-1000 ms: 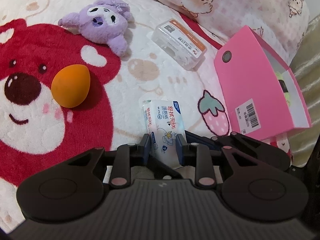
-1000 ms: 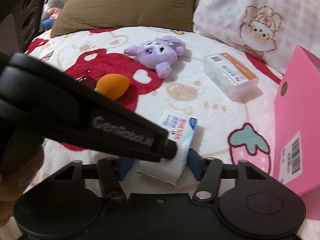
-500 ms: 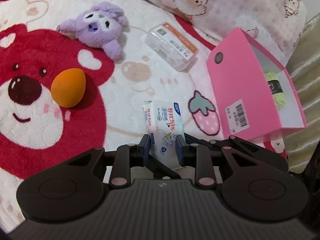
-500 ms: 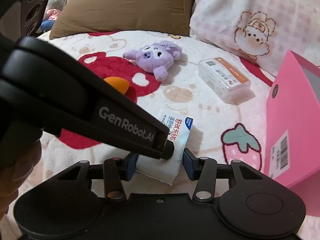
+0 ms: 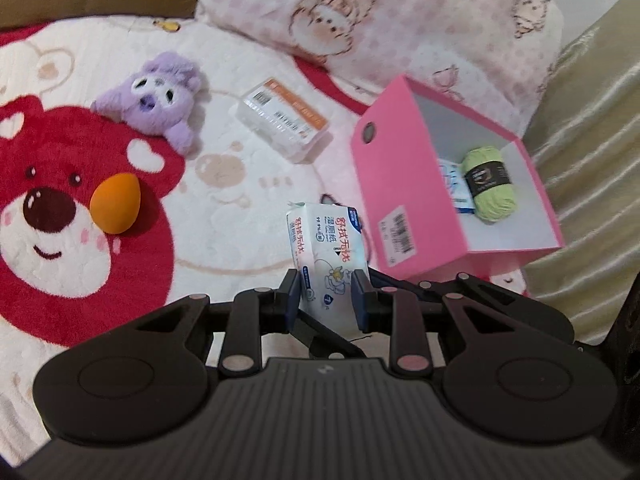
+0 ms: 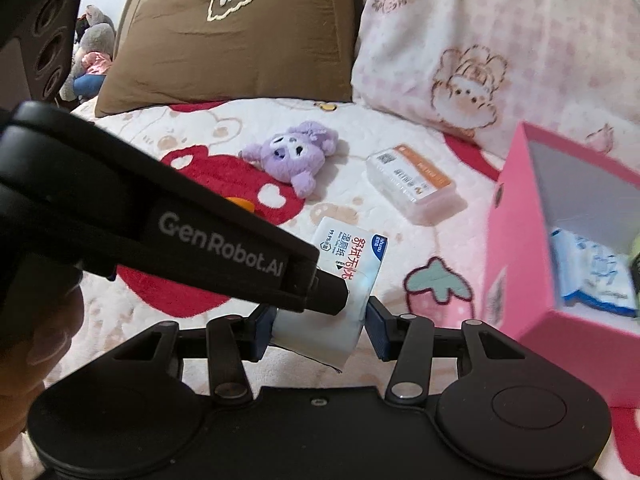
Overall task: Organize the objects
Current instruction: 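Lift the white tissue pack with the left gripper toward the pink box, then lower the white tissue pack into the pink box with the left gripper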
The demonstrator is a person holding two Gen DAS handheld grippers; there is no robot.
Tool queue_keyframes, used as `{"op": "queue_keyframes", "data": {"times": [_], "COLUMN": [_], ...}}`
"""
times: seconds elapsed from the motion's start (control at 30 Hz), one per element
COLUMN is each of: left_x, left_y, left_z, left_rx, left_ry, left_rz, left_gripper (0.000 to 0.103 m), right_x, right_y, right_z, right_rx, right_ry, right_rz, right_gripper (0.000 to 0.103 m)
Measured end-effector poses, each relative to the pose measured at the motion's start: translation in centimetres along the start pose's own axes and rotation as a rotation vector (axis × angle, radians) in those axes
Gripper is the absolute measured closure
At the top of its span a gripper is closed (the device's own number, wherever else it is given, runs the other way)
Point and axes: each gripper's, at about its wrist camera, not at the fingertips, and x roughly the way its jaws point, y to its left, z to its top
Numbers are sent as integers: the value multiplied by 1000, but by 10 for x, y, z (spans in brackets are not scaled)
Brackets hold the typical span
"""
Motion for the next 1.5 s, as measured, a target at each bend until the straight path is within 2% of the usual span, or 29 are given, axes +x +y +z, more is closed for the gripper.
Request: {"op": "queue_keyframes", "data": {"times": [0.3, 0.43, 0.57, 0.73, 0.97, 1.17, 1.5], "left_x": [-39, -48, -58, -68, -73, -66, -18], "left_y": [-23, -34, -45, -62, -94, -130, -189], "left_z": [2, 4, 6, 11, 13, 23, 41], "left_rx": [5, 39, 59, 56, 92, 128, 169], "left_ry": [-32, -42, -44, -49, -71, -66, -31], "left_rz": [-49, -76, -89, -111, -126, -146, -130], "left_gripper": [77, 77, 78, 77, 75, 74, 71], "right_x": [-48, -66, -80, -101, -122, -144, -144], "right_y": [0, 4, 2, -5, -22, -50, -117], "right_z": [12, 20, 22, 21, 25, 24, 19], "right_rx": [-32, -80, -92, -103, -108, -92, 1], "right_ry": [-51, -51, -69, -152, -159, -179, -149], "right_rz": [-9, -59, -59, -62, -86, -96, -125], "right_gripper": [50, 50, 50, 50, 50, 50, 50]}}
